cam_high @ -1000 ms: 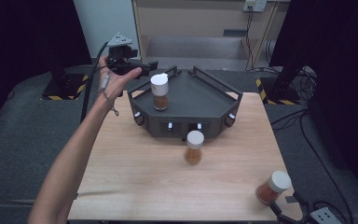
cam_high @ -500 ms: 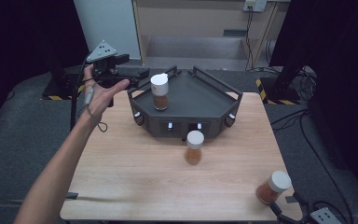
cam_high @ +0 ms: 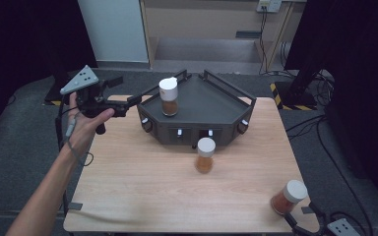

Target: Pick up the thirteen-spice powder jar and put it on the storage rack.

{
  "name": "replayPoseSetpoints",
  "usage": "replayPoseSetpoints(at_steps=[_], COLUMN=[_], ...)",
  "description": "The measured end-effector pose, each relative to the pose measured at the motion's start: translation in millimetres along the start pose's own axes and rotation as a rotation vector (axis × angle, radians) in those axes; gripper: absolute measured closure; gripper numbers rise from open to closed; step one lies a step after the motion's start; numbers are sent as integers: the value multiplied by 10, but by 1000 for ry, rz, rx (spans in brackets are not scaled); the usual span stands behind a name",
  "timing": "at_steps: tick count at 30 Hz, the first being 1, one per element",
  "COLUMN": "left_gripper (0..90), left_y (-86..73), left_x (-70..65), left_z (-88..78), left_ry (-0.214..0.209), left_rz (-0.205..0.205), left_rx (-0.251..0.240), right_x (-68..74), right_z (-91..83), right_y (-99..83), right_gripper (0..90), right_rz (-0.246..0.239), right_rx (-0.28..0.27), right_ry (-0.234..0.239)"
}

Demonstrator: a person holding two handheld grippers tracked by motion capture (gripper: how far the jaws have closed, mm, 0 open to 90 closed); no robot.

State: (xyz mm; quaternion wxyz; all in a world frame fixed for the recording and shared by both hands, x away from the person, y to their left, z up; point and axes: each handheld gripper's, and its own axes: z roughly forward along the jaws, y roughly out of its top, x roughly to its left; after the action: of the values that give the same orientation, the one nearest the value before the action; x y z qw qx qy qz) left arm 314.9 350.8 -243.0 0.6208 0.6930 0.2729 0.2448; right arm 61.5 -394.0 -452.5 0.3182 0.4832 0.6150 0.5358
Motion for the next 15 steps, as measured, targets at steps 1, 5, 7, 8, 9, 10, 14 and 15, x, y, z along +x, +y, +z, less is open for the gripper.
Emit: replayPoseSetpoints(at_steps=[1,5,7,8,9,10,14,15], left_gripper=[62,63,61,60,60,60,60,60], left_y=[-24,-178,-238,-238,-294,-294,-410,-492], left_x=[-21,-103,-143,-143,-181,-181,-287,-333], left_z=[-40,-217,-283,-283,-347,-347,-476,-542], left_ry=[7,4,5,5,-1,-1,-6,-3], left_rz=[2,4,-3,-3,-6,-6,-6,-9], left_rx=[0,-22,-30,-30,-35,-35,-51,-63], right_x=[2,4,6,6,7,8,11,11], right_z=[0,2,2,2,3,3,1,1], right_y=[0,3,4,4,5,6,6,6], right_gripper=[56,57,57,57,57,57,57,57], right_rz=[1,-2,-3,-3,-3,-5,-5,-6], right_rx=[0,1,2,2,2,2,2,1], right_ry=[0,2,4,4,4,4,2,3])
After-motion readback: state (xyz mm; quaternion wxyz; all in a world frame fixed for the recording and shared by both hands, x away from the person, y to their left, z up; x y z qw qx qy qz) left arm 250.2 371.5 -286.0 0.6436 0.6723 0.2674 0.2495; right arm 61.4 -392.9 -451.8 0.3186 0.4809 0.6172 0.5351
